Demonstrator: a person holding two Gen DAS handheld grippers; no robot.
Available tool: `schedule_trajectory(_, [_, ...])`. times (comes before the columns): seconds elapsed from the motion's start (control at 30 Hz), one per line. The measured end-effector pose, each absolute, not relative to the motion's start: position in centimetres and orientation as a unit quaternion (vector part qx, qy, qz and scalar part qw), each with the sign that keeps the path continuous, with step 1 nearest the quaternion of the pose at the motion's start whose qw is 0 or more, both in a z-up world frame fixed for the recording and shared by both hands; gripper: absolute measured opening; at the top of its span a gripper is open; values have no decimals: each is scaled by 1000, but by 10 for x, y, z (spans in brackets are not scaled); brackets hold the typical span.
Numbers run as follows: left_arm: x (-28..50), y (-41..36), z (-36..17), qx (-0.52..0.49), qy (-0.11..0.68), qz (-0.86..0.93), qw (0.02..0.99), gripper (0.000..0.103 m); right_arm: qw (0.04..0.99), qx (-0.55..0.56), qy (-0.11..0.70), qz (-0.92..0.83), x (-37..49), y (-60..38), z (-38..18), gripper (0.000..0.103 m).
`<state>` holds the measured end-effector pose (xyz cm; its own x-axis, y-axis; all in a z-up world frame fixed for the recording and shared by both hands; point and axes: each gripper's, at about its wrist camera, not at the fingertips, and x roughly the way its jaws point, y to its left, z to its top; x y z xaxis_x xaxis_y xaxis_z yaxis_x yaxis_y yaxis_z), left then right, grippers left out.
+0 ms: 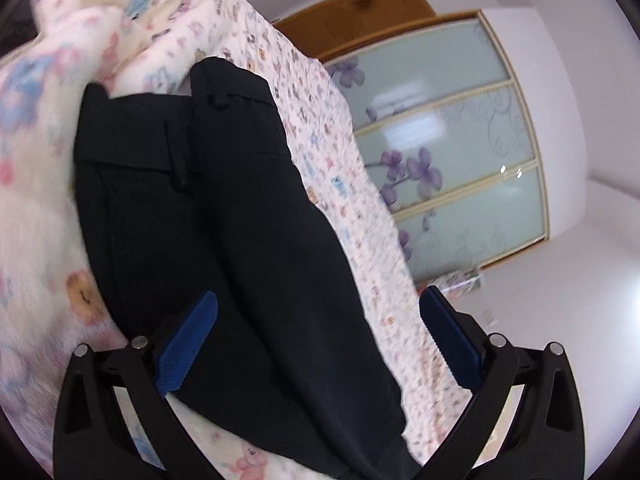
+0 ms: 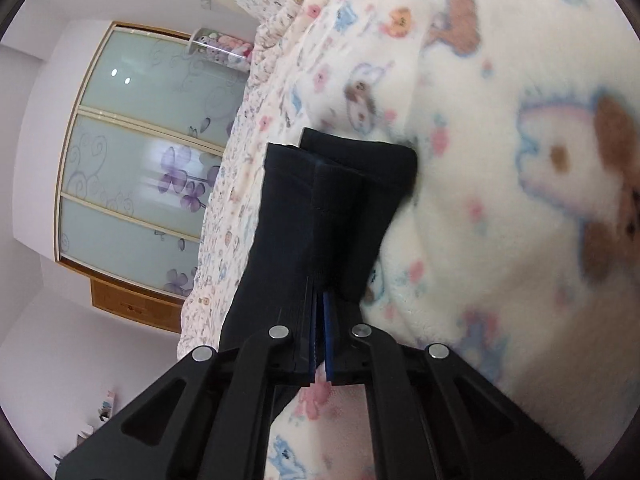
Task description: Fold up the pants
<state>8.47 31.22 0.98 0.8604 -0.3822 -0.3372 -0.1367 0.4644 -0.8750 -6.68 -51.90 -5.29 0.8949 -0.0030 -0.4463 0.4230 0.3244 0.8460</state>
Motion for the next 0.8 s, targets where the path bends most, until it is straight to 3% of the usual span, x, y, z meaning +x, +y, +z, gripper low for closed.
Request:
schedule_trajectory(0.17, [100,312,16,-518,263,-116,806,101,796,556,196,-136,-64,-521,-54,3])
schedule_trajectory(0.33, [131,318,-12,-553,357,-50,751,101,797,556,195,-135,-64,-520,-54,3])
schedule_trajectory(0.6, [158,336,-9,-553,327,-40,766,100,803,545,200,-135,-60,-515,-52,3])
schedule_trajectory(0.67, [159,338,-10,-554,313,-34,771,90,804,544,201,-135,-58,-514,-52,3])
schedule_trajectory(0.73, [159,338,-14,-556,311,-21,771,64,805,542,200,-136,-56,-514,-51,3])
schedule_trajectory(0.77, [156,338,-16,-559,308,-14,770,56,805,542,200,-135,-56,-514,-50,3])
schedule_trajectory(0.8, [153,338,-18,-562,304,-10,769,35,805,542,200,-135,-56,-514,-50,3])
